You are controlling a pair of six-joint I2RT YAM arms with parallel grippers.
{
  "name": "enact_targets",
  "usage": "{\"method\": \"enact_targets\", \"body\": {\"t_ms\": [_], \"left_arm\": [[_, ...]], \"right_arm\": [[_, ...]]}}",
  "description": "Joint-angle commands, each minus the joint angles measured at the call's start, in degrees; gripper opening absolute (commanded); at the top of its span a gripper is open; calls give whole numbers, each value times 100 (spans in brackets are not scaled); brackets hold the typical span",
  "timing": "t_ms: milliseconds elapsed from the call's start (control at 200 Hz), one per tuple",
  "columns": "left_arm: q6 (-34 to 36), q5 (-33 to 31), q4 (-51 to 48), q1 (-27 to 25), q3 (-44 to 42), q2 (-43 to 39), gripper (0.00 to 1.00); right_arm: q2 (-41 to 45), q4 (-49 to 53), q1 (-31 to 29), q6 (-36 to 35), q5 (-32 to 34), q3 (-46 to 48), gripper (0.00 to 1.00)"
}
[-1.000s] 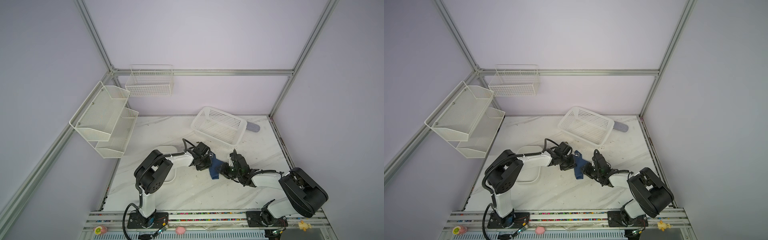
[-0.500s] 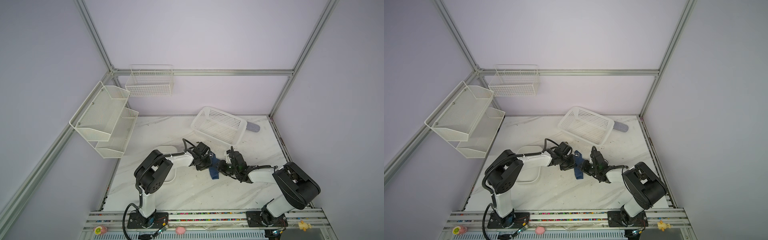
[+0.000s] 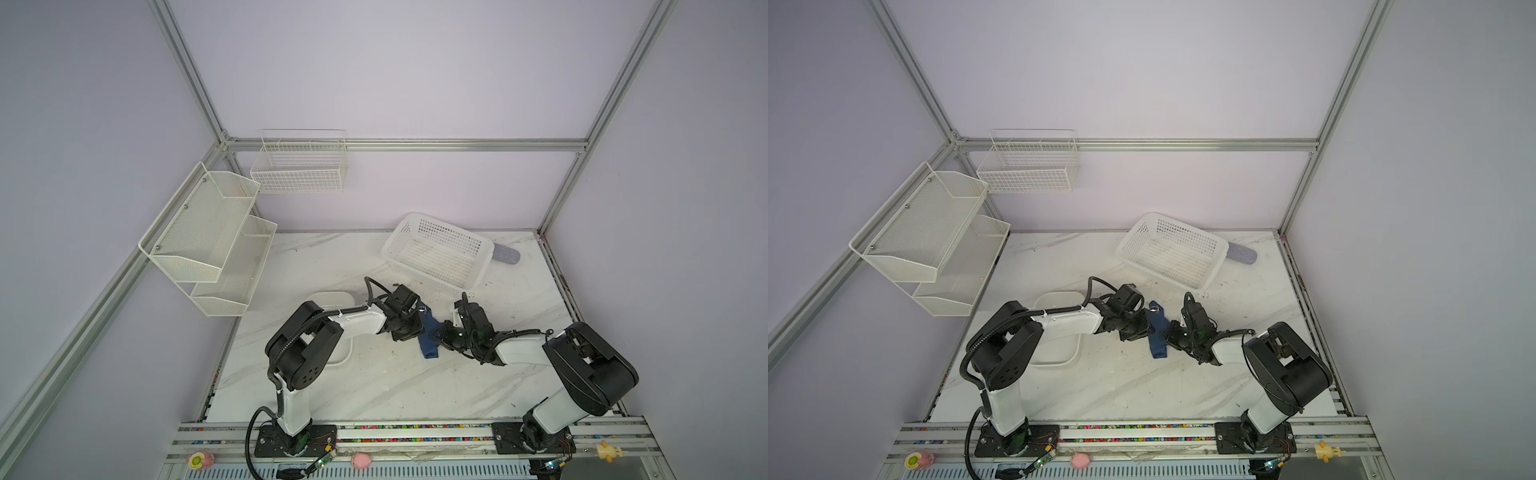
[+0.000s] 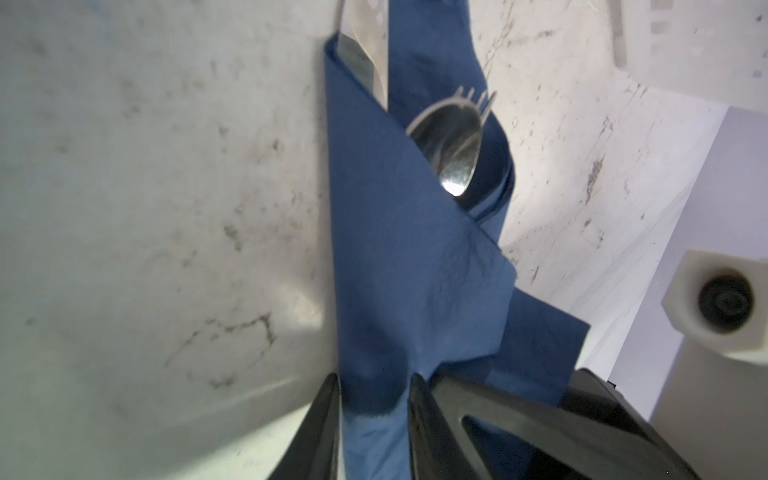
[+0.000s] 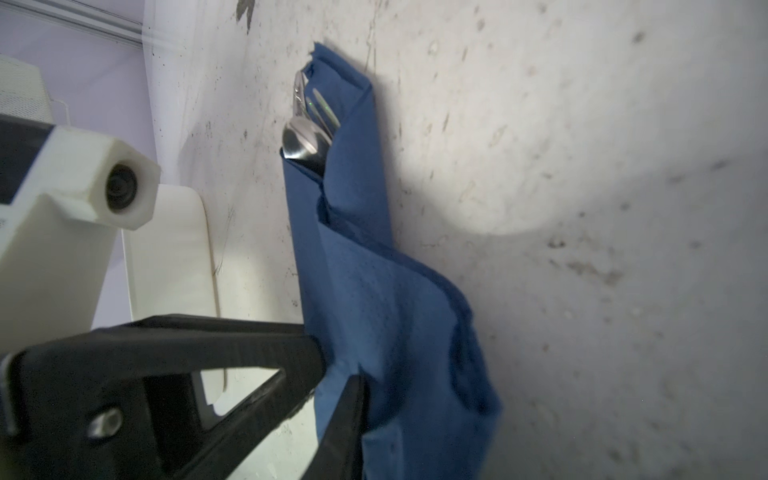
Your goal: Place the utensils on the paper napkin and roll it up
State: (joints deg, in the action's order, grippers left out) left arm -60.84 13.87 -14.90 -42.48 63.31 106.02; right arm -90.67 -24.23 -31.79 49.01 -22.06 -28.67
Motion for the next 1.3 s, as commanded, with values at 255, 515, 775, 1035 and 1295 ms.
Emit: {"method": "enact_targets", "body": {"t_ms": [255,515,775,1035,1295], "left_arm": [[72,5,418,-358,-828,-1039,11],[87,322,716,-687,-840,-888,6],[-7,424,909,-757,-948,-695,3],[-46,523,988,-805,-771,-384,3],[-33,591,1007,-876,-670,-109,3]], "right_arm": [[76,76,59,242,89,185,18],[80,76,59,241,84,171,19],[76,70,59,253,75,175,19],[40,50,59,253,63,181,19],[-24,41,59,250,69,204,19]]}}
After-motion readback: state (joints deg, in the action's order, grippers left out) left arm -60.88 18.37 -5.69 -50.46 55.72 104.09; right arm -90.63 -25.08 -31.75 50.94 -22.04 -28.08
